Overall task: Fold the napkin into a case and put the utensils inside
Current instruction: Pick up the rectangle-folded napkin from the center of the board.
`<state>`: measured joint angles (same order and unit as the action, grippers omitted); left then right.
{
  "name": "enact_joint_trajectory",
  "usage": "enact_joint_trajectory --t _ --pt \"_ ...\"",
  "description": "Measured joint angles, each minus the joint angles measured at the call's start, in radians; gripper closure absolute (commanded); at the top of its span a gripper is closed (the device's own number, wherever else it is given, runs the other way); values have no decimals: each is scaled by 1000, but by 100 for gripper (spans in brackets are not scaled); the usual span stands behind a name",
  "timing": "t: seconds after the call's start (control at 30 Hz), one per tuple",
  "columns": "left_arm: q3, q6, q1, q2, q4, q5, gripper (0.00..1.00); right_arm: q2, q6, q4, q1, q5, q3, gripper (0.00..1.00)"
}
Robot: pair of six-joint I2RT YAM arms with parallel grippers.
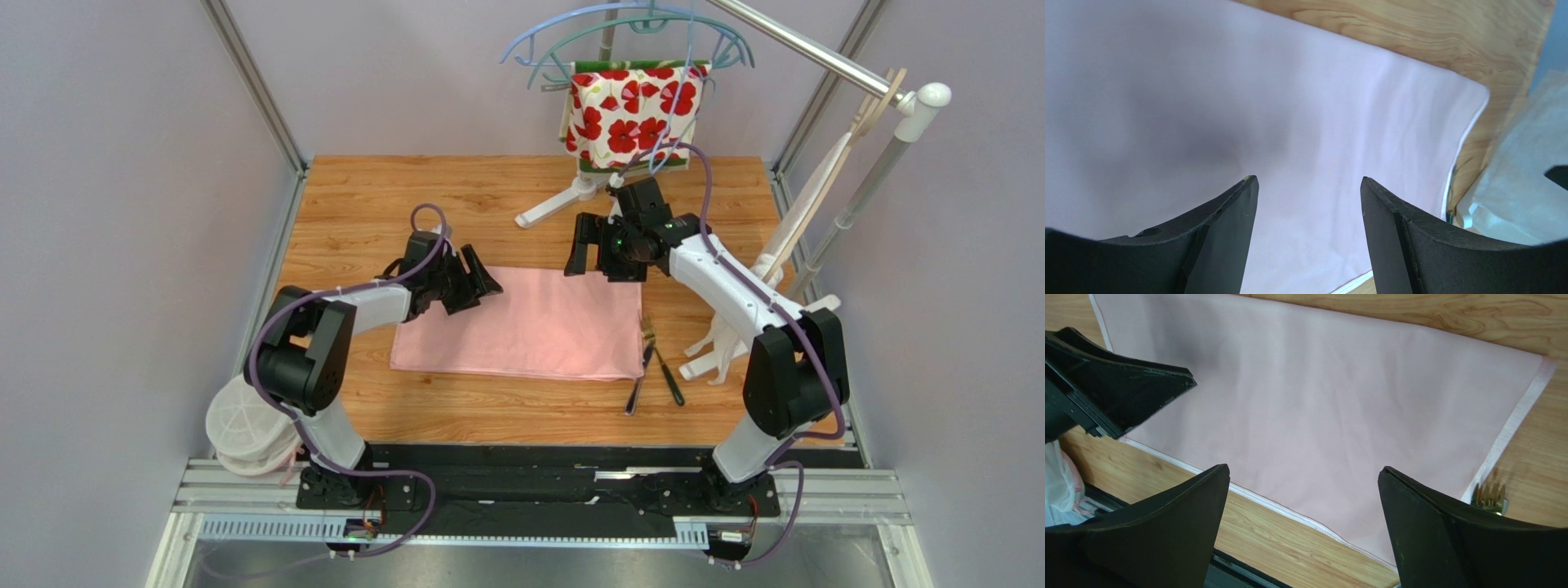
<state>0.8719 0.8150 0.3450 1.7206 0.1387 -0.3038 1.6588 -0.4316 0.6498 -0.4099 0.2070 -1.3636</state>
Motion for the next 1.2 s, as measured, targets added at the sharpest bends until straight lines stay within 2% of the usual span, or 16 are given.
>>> enact_joint_trajectory --t 0.17,0.27,0.4,0.67,0.7,0.77,0.8,0.9,1.2 --pt "5 22 -43 12 -84 8 27 -19 36 14 0 -27 48 4" --pt "48 43 -126 55 -125 -66 27 -19 47 15 0 -32 77 4" --pt "63 52 -211 67 -143 -90 25 -19 58 13 0 -32 111 4" --pt "84 90 -226 82 -165 -112 25 5 68 3 0 -54 131 5" --pt "82 97 -228 82 -163 -112 25 8 67 2 0 -64 137 10" --pt "75 109 -229 82 -151 -113 26 10 67 2 0 -87 157 13" --pt "71 114 -230 82 -146 -114 26 10 66 1 0 -97 170 22" --pt "67 123 -231 82 -136 -116 26 16 66 2 0 -121 200 31" --pt "58 130 -230 82 -117 -120 26 87 13 -6 -32 -225 212 33"
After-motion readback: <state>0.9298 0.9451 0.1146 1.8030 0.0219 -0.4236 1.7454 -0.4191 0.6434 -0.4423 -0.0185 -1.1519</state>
